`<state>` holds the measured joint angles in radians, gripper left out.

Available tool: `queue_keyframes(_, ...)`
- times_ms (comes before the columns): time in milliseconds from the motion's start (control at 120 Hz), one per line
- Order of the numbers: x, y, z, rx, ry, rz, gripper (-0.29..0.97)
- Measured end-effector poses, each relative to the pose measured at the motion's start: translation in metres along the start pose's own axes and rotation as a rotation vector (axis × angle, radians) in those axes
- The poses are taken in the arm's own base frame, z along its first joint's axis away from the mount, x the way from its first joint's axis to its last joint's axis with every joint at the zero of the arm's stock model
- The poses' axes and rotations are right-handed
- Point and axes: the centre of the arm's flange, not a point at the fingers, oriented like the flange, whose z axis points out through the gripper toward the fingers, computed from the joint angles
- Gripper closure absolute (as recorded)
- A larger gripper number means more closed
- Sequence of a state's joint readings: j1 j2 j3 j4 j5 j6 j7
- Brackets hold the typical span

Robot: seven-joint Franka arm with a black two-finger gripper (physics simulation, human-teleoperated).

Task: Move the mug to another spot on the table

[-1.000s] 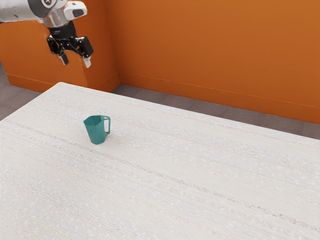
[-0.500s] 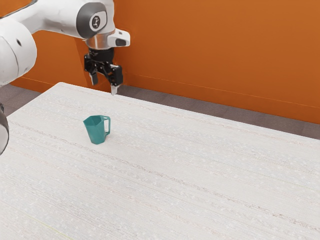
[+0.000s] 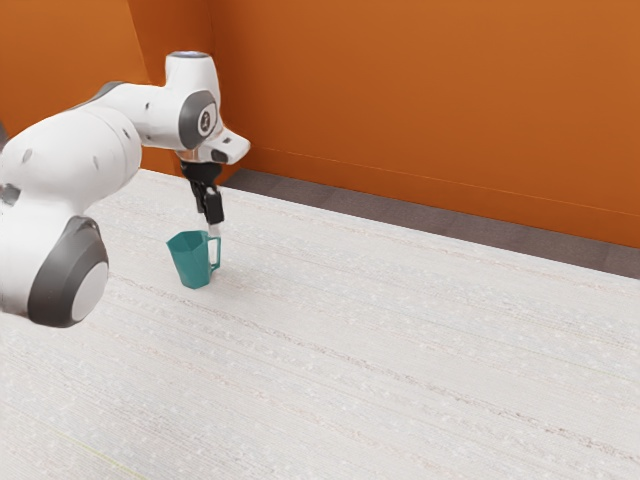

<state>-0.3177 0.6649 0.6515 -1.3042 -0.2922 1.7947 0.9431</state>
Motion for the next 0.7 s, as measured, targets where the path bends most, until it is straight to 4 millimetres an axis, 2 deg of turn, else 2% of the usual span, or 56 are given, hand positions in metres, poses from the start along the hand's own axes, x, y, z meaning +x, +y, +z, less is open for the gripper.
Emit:
queue_keyframes(75,-0.004,-0.018,0.016,-0.001,0.011,0.06,0.0)
queue_keyframes(167,-0.008,-0.045,0.025,0.01,0.037,0.122,0.0)
queue_keyframes(225,-0.018,-0.069,0.04,-0.007,0.058,0.139,0.0)
queue_keyframes(283,-0.021,-0.081,0.055,-0.03,0.071,0.174,0.0)
queue_keyframes(500,-0.013,-0.081,0.091,-0.095,0.083,0.322,0.0)
queue_keyframes(533,-0.011,-0.08,0.093,-0.097,0.085,0.343,0.0)
queue_keyframes(633,0.006,-0.074,0.077,-0.077,0.105,0.423,0.0)
queue_keyframes(700,0.009,-0.071,0.081,-0.086,0.103,0.451,0.0)
